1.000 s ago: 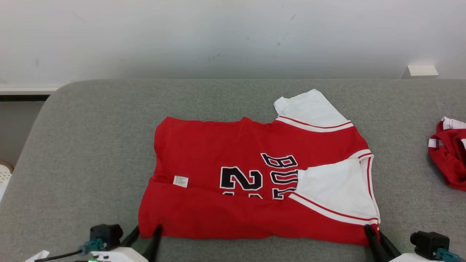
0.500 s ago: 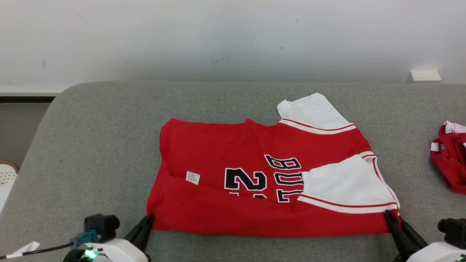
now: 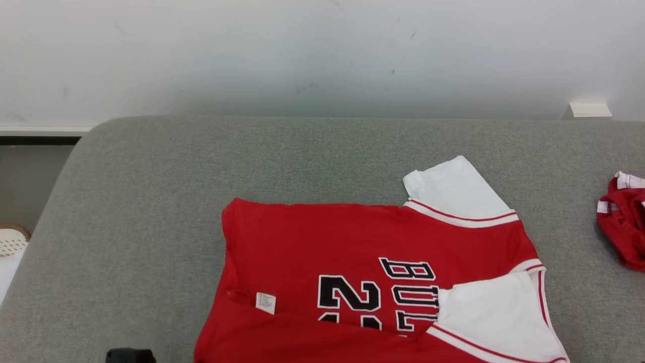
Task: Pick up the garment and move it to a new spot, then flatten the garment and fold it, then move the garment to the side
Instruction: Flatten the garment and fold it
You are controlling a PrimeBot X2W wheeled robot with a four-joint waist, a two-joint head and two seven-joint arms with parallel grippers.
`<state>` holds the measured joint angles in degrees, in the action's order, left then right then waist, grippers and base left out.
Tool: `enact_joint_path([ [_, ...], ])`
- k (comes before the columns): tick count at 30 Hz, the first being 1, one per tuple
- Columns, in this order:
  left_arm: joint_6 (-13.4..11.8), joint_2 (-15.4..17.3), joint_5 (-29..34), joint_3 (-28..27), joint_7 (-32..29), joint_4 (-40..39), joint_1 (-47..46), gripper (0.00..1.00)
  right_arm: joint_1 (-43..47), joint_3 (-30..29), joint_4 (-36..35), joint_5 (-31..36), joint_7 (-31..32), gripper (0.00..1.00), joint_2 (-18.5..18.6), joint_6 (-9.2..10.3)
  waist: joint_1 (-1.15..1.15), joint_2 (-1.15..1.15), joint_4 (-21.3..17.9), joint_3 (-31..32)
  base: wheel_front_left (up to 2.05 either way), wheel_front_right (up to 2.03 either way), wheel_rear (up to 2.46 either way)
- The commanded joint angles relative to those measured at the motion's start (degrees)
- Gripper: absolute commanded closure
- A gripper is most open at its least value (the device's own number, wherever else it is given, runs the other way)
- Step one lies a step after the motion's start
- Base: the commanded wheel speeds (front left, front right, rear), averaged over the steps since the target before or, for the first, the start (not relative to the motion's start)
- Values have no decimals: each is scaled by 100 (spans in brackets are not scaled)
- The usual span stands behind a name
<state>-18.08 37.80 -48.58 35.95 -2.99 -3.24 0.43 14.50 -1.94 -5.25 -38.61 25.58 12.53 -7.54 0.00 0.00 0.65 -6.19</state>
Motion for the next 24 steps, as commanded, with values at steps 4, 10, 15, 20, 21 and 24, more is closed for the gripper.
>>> enact_joint_path([
  [4, -103, 165, -138, 8, -183, -167, 222, 78, 317, -254, -249, 135, 425, 34, -274, 12, 0, 0, 2, -49, 0, 0, 0],
  [10, -57, 130, -120, 35, -269, -194, 51, 0, 131, -342, -469, 345, 524, 0, -422, 12, 0, 0, -30, -59, 0, 0, 0],
  [15, -101, 306, 86, -167, -145, -246, -314, 0, -285, -441, -784, 497, 366, 0, -300, 12, 0, 0, -55, -80, 0, 0, 0],
  [20, -91, 370, 280, -344, -130, -234, -934, 0, -1347, -511, -761, 723, -215, 0, -186, 12, 0, 0, -74, -360, 0, 0, 0],
  [21, -43, 359, 296, -350, -170, -192, -1091, 0, -1596, -461, -690, 771, -310, 0, -135, 12, 0, 0, -56, -466, 0, 0, 0],
  [24, 131, 264, 377, -305, -294, -22, -1618, 0, -2360, -215, -318, 820, -493, 0, -16, 12, 0, 0, 6, -771, 0, 0, 0],
])
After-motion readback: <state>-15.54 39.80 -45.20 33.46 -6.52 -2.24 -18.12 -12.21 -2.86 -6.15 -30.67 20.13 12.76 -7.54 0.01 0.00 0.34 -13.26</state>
